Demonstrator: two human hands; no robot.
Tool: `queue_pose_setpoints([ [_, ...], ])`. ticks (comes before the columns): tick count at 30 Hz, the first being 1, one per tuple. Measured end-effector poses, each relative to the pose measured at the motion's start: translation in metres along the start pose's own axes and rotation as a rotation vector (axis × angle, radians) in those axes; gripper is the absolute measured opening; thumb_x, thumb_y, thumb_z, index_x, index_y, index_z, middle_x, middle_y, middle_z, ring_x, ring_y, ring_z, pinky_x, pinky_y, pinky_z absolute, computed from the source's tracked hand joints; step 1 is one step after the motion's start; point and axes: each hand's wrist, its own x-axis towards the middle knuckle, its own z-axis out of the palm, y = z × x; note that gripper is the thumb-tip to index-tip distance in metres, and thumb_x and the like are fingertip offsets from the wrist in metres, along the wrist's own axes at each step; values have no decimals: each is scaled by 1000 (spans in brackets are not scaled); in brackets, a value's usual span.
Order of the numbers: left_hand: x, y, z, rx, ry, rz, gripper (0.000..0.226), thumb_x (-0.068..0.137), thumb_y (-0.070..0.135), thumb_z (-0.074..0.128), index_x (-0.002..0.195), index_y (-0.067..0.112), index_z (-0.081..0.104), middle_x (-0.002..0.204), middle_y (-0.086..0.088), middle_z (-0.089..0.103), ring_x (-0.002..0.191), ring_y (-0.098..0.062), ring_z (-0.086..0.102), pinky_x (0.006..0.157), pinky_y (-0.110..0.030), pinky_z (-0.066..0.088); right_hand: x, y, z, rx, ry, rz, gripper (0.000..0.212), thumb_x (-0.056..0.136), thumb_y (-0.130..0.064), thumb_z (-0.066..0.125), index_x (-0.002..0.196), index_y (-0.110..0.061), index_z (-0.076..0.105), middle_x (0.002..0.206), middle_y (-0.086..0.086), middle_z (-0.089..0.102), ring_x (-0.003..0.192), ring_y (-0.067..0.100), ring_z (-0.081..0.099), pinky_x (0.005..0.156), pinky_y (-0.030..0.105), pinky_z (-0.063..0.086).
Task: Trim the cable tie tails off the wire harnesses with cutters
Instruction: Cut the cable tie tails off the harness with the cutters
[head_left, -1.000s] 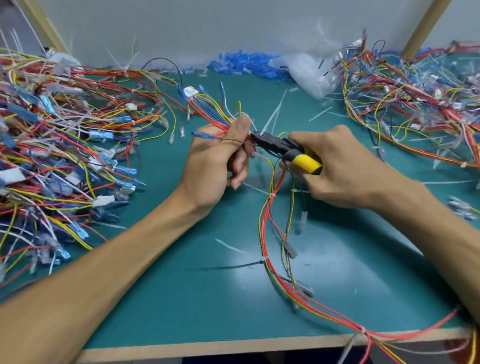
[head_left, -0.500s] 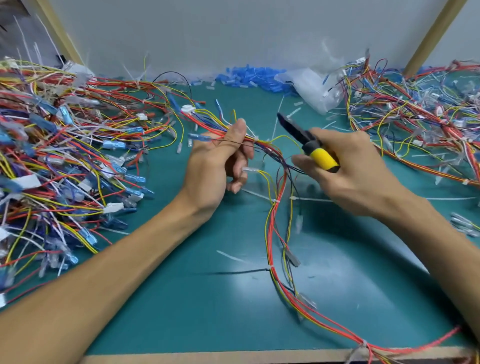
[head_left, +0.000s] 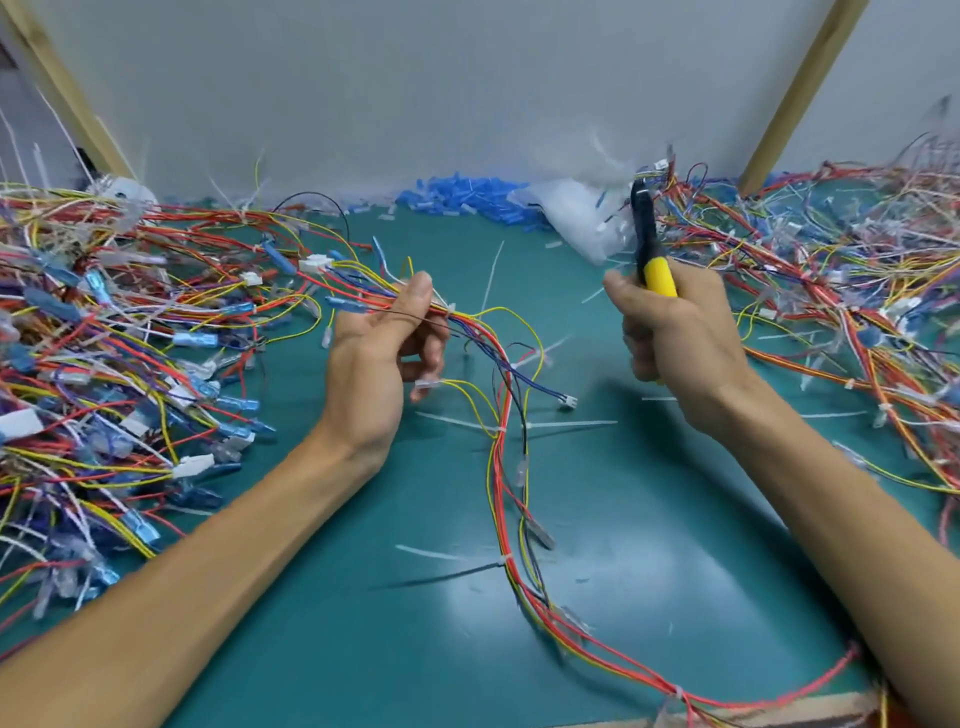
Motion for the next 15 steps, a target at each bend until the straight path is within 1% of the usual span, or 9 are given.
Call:
queue_pose_setpoints([
  [2, 1, -1, 0, 10, -2, 9, 46, 103, 38, 61, 61, 21, 66, 57, -4, 51, 44, -17, 43, 44, -22, 25, 0, -1, 1, 95, 6, 56, 44, 92, -29, 68, 54, -26, 46, 52, -9, 33, 44, 12, 26, 47, 19, 25],
  [4, 2, -1, -1, 19, -12, 15, 43, 98, 41, 62, 60, 22, 66, 57, -2, 51, 44, -17, 43, 44, -23, 24, 0, -3, 0, 188, 4, 112, 47, 97, -24, 65, 57, -26, 41, 54, -7, 30, 45, 12, 23, 47, 18, 22],
  [5, 1, -1, -1, 25, -17, 18, 43, 98, 41, 61, 60, 22, 66, 57, -2, 52, 44, -17, 43, 44, -23, 24, 0, -3, -1, 248, -22, 145, 45, 99, -22, 63, 62, -27, 38, 57, -6, 28, 47, 13, 20, 47, 19, 20],
  [7, 1, 0, -1, 44, -27, 39, 43, 102, 38, 59, 63, 24, 67, 60, -1, 54, 48, -16, 45, 44, -23, 25, -2, -5, -4, 409, -137, 218, 30, 98, -18, 55, 71, -22, 41, 62, -3, 28, 53, 14, 20, 46, 22, 19],
  [9, 1, 2, -1, 81, -52, 78, 36, 105, 36, 56, 73, 25, 69, 65, 1, 59, 55, -15, 49, 44, -24, 28, -4, -7, -4, 566, -232, 241, 9, 91, -16, 50, 83, -13, 51, 67, 3, 36, 57, 18, 31, 51, 27, 28],
  [10, 1, 3, -1, 100, -71, 97, 32, 104, 37, 54, 80, 23, 68, 69, 2, 62, 59, -15, 51, 45, -25, 29, -4, -8, -4, 615, -255, 226, 8, 86, -17, 51, 89, -10, 54, 70, 7, 41, 60, 21, 38, 56, 30, 33],
  [12, 0, 5, -1, 137, -107, 113, 34, 103, 41, 49, 92, 14, 68, 77, 0, 66, 67, -17, 55, 49, -28, 33, -4, -8, -4, 648, -276, 200, 21, 83, -20, 51, 98, -6, 57, 76, 12, 46, 67, 26, 46, 64, 35, 38],
  [15, -1, 8, -1, 148, -143, 111, 42, 104, 42, 45, 111, 10, 71, 91, 0, 67, 81, -19, 61, 57, -30, 41, -5, -8, -4, 664, -320, 183, 28, 85, -21, 51, 105, -4, 58, 81, 15, 51, 71, 29, 50, 67, 38, 41],
])
